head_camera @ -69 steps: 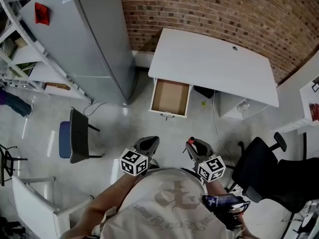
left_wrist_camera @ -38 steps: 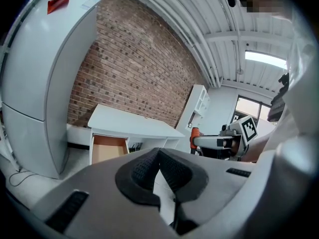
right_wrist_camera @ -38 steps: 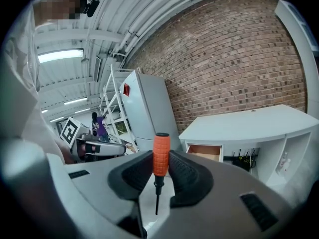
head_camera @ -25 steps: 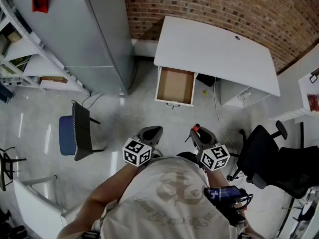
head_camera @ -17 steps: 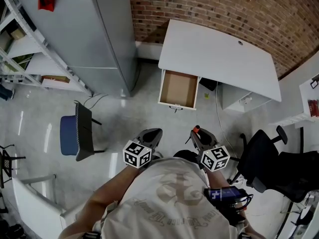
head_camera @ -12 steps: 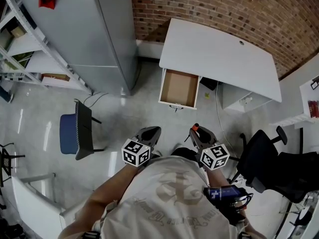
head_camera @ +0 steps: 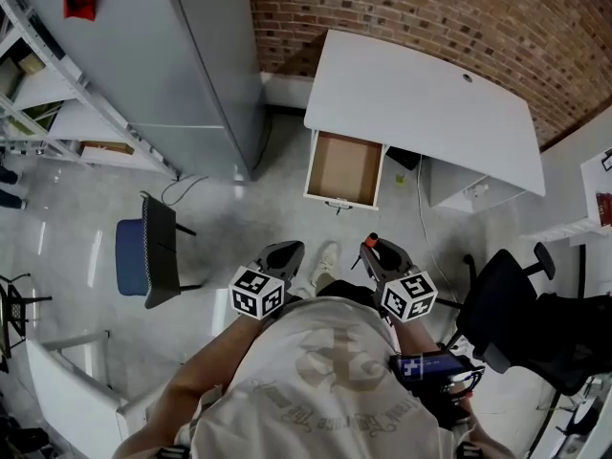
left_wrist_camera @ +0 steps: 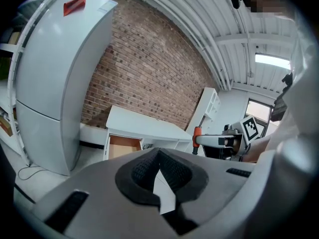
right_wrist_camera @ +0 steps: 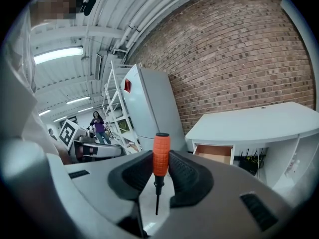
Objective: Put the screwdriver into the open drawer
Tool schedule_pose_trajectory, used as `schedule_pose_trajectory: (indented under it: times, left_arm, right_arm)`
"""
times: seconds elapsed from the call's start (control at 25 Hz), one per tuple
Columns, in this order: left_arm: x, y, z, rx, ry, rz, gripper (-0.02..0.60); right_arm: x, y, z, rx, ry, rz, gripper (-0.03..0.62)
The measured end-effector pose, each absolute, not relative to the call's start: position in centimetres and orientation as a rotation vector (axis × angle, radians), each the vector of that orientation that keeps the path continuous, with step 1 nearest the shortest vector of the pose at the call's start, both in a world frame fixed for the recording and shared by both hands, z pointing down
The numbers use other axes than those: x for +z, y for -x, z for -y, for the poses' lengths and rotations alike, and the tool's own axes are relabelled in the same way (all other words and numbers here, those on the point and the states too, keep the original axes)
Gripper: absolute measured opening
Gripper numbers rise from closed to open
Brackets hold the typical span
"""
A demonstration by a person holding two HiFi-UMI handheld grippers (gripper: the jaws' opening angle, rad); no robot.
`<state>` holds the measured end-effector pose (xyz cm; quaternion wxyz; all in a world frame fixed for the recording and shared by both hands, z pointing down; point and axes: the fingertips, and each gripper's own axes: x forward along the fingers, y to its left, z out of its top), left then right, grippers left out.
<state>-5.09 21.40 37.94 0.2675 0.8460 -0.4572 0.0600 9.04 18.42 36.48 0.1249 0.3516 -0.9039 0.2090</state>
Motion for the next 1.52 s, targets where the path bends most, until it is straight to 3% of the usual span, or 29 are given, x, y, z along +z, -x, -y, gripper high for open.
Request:
schedule_pose_trajectory:
  times: [1.52]
  left_arm:
    - [39.4, 9.1, -4.5, 0.297, -2.154, 1.338, 0.02]
  right_arm:
    - [40.4, -3.6, 0.7, 0.742, -0.83, 2.662, 0.104]
